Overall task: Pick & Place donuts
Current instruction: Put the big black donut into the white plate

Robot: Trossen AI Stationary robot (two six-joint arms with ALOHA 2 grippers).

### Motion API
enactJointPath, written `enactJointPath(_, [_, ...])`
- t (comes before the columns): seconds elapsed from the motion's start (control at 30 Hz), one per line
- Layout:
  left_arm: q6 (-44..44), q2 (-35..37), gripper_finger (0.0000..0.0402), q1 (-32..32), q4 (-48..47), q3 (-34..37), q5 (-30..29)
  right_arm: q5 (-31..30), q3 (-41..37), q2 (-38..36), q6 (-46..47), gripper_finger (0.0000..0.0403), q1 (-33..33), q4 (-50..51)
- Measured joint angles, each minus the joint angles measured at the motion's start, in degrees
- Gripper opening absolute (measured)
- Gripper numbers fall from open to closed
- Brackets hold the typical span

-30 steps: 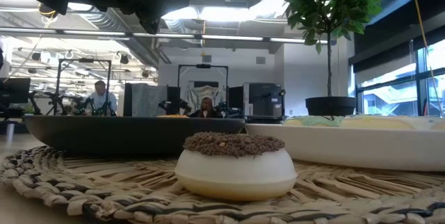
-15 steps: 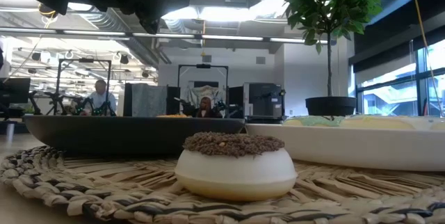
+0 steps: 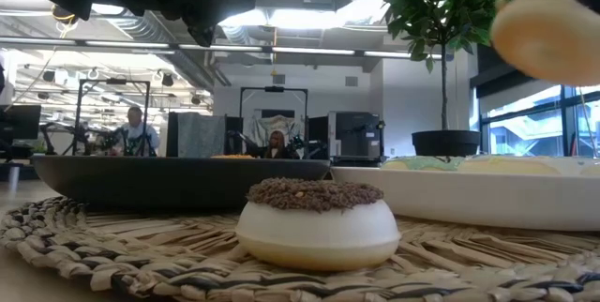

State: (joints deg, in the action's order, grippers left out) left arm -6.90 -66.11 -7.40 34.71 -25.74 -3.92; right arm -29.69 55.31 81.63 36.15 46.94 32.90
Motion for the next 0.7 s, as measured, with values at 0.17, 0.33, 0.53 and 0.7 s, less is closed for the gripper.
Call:
enactJointPath(0.17, [-0.37, 0.0, 0.0113, 0.0, -0.25, -0.01, 0.4, 5.68, -10.68, -7.39, -5.71, 0.0014, -4.62, -16.01])
enactJointPath(0.33, [-0.35, 0.0, 0.0112, 0.0, -0.27, -0.01, 0.39, 13.28, -20.97, -11.8, -9.35, 0.0015, -8.44, -30.63])
enactJointPath(0.53, [-0.39, 0.0, 0.0116, 0.0, -1.02, -0.02, 0.39, 16.82, -28.36, -12.46, -9.21, 0.0015, -11.73, -38.59])
enactJointPath(0.7, [-0.41, 0.0, 0.0112, 0.0, -1.48, -0.02, 0.37, 17.77, -30.86, -12.46, -7.7, 0.0014, -13.65, -39.59])
